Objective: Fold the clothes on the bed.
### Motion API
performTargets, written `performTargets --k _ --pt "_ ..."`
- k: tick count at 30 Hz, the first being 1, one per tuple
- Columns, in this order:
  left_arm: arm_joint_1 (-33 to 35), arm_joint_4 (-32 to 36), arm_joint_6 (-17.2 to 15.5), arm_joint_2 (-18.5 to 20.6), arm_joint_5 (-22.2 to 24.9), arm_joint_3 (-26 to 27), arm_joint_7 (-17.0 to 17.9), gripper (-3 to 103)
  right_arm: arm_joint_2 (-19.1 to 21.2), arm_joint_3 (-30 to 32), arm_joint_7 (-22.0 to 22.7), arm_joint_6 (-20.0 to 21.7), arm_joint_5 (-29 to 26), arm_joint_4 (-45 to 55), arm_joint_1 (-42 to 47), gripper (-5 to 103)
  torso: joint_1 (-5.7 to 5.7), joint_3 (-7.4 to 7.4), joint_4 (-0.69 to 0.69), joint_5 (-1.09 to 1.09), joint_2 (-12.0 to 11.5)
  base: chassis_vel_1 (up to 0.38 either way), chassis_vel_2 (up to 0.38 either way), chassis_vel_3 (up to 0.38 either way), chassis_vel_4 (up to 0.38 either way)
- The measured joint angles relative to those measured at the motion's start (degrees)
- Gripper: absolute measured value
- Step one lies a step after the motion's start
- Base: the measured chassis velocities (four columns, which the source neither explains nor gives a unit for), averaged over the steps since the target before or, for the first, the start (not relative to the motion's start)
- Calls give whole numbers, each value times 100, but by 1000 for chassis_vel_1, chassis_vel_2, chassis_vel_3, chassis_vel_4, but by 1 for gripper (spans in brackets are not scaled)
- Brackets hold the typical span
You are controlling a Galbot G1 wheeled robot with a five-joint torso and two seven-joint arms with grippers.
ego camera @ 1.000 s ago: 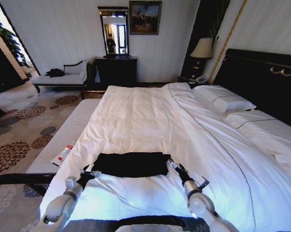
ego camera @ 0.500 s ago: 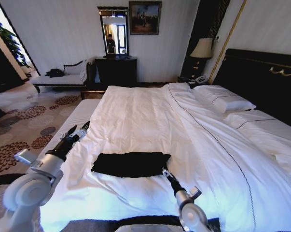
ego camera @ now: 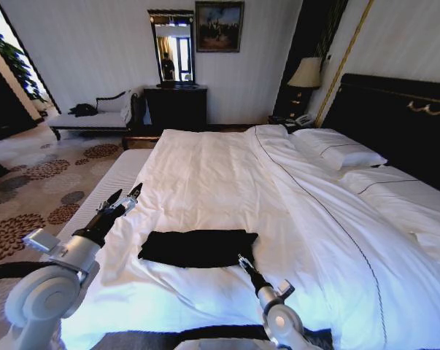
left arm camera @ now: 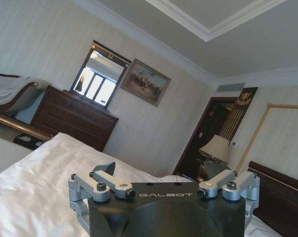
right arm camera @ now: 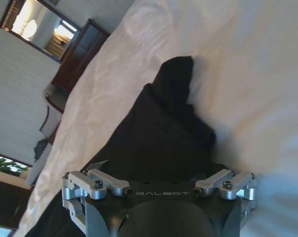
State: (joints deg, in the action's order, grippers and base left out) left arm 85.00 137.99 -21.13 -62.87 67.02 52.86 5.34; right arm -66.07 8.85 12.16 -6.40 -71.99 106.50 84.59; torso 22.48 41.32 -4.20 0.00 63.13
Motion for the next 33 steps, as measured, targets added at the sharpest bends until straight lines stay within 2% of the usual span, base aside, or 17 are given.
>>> performTargets --k 6,8,11,12,14,18,20,23,24,25,26,27,30,32,33 --pt "30 -26 11 -14 -7 15 0 100 -98 -15 -152 -39 0 -112 -120 101 0 1 0 0 0 0 0 0 0" --pt "40 -24 20 -8 -7 31 1 100 -111 14 -169 -52 -3 -208 -203 92 0 1 0 0 0 0 0 0 0" --pt "47 -14 25 -9 -7 34 1 100 -119 45 -172 -65 -3 -284 -266 87 0 1 0 0 0 0 0 0 0" --pt "52 -9 26 -17 -8 33 2 100 -129 69 -173 -73 -9 -333 -314 76 0 1 0 0 0 0 0 0 0" --pt "54 -7 27 -26 -16 23 3 100 -137 90 -174 -78 -17 -365 -350 76 0 1 0 0 0 0 0 0 0" --pt "51 -8 31 -50 -67 -25 9 100 -165 126 -177 -84 -53 -463 -450 54 0 1 0 0 0 0 0 0 0" --pt "48 -8 32 -55 -73 -31 11 100 -170 128 -177 -86 -58 -487 -470 54 0 1 0 0 0 0 0 0 0" --pt "45 -8 33 -61 -77 -31 18 100 -176 151 -171 -94 -65 -536 -526 38 0 1 0 0 -1 0 0 0 0" --pt "45 -8 33 -61 -77 -31 18 100 -176 151 -171 -94 -65 -536 -526 38 0 1 0 0 -1 0 0 0 0" --pt "44 -12 33 -65 -77 -22 22 100 -168 173 -167 -99 -76 -539 -547 33 0 1 0 1 0 0 0 0 0" --pt "44 -17 34 -70 -77 -9 26 100 -127 205 -166 -104 -83 -532 -567 27 0 1 0 1 0 0 0 0 0" --pt "44 -17 34 -70 -77 -9 26 100 -127 205 -166 -104 -83 -532 -567 27 0 1 0 1 0 0 0 0 0" --pt "42 -29 35 -97 -89 5 31 100 45 271 -247 -116 -25 -414 -569 12 0 1 1 1 0 0 0 0 0" --pt "41 -31 35 -107 -95 5 32 100 96 285 -257 -117 -13 -378 -561 12 0 1 1 1 0 0 0 0 0" --pt "43 -32 35 -121 -110 5 34 100 188 315 -261 -119 1 -311 -543 6 0 0 1 1 0 0 0 0 0"
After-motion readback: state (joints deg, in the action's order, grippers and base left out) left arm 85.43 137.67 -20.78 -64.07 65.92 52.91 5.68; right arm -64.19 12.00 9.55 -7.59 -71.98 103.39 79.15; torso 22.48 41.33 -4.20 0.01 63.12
